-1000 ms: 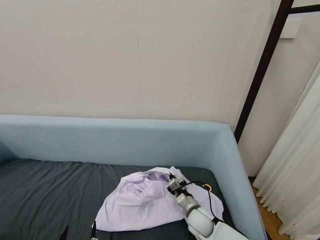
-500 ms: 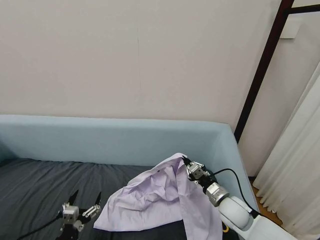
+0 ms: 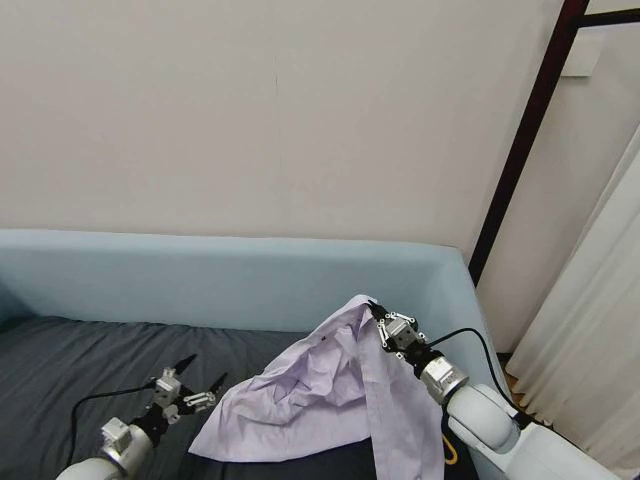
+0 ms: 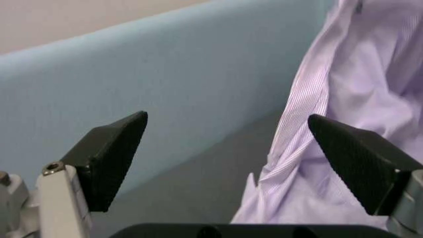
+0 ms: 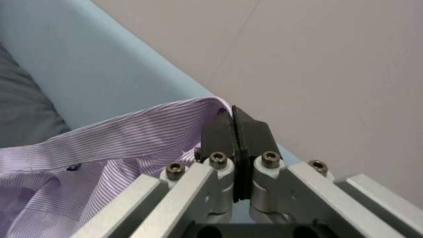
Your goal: Pick up the clothes from the sofa and hang them on the clothes hanger.
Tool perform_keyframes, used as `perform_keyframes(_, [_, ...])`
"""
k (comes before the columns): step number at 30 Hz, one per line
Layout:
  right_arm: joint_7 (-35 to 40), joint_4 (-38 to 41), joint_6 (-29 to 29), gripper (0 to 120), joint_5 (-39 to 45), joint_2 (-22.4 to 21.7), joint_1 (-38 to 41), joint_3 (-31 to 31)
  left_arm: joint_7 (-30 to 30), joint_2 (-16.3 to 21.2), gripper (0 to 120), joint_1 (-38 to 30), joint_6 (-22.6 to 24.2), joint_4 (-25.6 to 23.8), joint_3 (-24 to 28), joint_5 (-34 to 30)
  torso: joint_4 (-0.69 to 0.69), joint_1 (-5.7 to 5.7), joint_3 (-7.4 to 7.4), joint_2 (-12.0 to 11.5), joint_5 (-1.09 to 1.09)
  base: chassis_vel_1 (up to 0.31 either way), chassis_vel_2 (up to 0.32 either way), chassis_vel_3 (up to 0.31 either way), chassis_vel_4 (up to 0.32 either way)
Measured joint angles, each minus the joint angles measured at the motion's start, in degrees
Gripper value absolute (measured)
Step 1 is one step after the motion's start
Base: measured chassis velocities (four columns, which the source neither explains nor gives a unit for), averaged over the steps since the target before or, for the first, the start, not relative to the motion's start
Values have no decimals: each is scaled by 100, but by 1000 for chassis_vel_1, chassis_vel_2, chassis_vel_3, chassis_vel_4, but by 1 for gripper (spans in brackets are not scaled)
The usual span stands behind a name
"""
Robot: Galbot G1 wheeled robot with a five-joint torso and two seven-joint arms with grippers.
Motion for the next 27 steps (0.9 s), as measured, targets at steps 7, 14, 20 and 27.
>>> perform_keyframes(7, [-7,83,17,0,-64,12,-38,-1,403,-70,94,-577,-1,627,399,296,7,0,0,0,0,0,0,0,0])
perform_keyframes(14, [-14,267,25,0,-123,-30,-136,129,1489,-378,90,-1470,-231,1321,1271,-324,2,0,0,0,-1,0,0,0,0])
perform_keyframes(20, [-17,367,32,0,-144,-118,-222,263,1783,-576,89,-2000,-239,1745,1847,-506,3,0,0,0,-1,0,0,0,0])
perform_keyframes(27, [-41,468,65,0,-221,-218,-385,379,1924,-950,85,-2540,-242,2296,2261,-753,3,0,0,0,-2,0,0,0,0])
